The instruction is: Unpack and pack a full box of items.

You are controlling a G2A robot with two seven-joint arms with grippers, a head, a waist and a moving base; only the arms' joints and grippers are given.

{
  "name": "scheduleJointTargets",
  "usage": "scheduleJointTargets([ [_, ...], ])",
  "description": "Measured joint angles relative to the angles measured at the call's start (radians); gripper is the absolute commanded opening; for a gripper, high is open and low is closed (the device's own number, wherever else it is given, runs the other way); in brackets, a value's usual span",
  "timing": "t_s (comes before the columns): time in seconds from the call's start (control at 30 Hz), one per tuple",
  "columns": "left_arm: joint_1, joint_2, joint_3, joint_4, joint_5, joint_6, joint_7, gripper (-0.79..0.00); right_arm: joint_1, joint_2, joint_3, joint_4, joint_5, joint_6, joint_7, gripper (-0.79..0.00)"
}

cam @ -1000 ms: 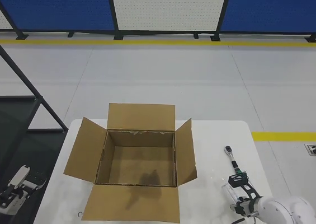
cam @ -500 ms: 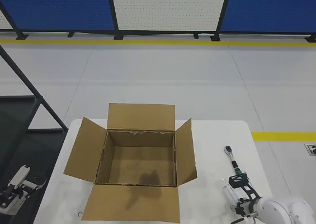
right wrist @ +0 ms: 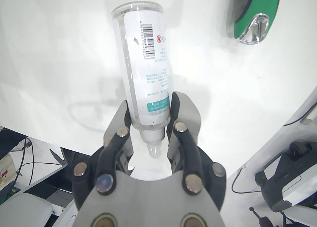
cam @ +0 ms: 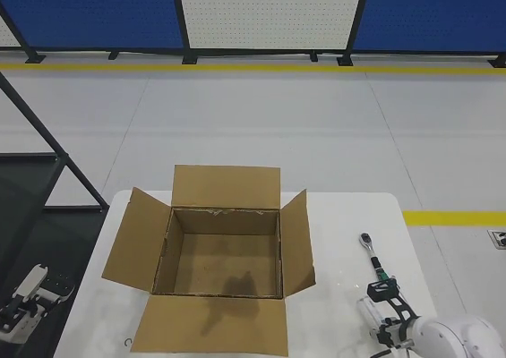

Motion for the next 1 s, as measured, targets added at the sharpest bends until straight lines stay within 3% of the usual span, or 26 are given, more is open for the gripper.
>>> scheduleJointTargets([
  [0.1, 0.0, 0.0, 0.0, 0.0, 0.0, 0.0, 0.0, 0.0, -0.006, 0.004, 0.002, -0.009, 0.004, 0.001, -0.001, -0.388],
  [0.2, 0.0, 0.0, 0.0, 0.0, 0.0, 0.0, 0.0, 0.0, -0.012, 0.007, 0.003, -0.019, 0.007, 0.004, -0.003, -0.271],
  [0.37, 0.0, 0.0, 0.0, 0.0, 0.0, 0.0, 0.0, 0.0, -0.016, 0.013, 0.003, -0.03, 0.013, 0.008, -0.006, -0.197],
  [1.0, 0.0, 0.0, 0.0, 0.0, 0.0, 0.0, 0.0, 0.0, -0.008, 0.031, -0.022, -0.062, 0.016, 0.034, 0.0, -0.145],
])
